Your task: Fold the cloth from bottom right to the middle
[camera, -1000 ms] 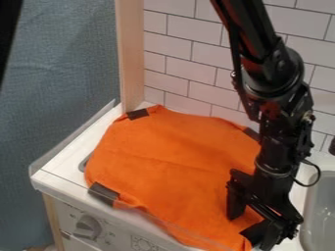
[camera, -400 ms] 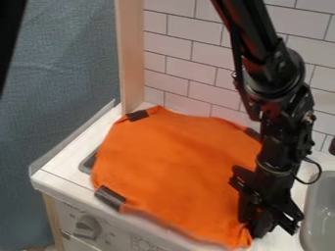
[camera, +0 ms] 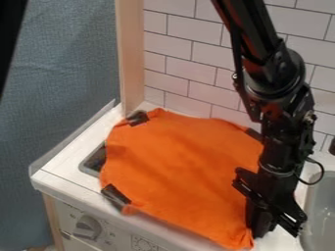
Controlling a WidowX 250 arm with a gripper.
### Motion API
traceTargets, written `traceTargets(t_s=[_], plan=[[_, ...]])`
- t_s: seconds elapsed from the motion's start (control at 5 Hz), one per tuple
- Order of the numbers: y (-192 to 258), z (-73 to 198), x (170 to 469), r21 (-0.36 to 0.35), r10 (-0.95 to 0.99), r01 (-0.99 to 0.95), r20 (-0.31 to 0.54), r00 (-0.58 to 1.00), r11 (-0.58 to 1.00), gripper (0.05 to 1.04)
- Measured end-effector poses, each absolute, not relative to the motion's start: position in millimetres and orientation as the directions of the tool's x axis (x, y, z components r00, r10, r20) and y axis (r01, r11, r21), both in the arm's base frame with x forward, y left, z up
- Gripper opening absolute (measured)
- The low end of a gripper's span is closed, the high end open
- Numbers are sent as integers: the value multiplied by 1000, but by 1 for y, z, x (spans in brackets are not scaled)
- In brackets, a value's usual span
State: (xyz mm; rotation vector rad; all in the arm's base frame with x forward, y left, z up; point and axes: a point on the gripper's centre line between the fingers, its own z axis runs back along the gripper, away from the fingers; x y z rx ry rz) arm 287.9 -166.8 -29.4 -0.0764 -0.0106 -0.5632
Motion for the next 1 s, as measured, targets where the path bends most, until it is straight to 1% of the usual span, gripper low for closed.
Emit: traceTargets(t_s=[0.2,0.4,0.6,1.0], plan=[[-165,-29,283,-115,-542,539,8,840,834,66],[-162,-17,283,-149,-549,544,8,835,826,64],[-147,4,289,-218,-560,551,23,828,806,64],[-104,41,320,-315,-535,527,69,842,789,64]])
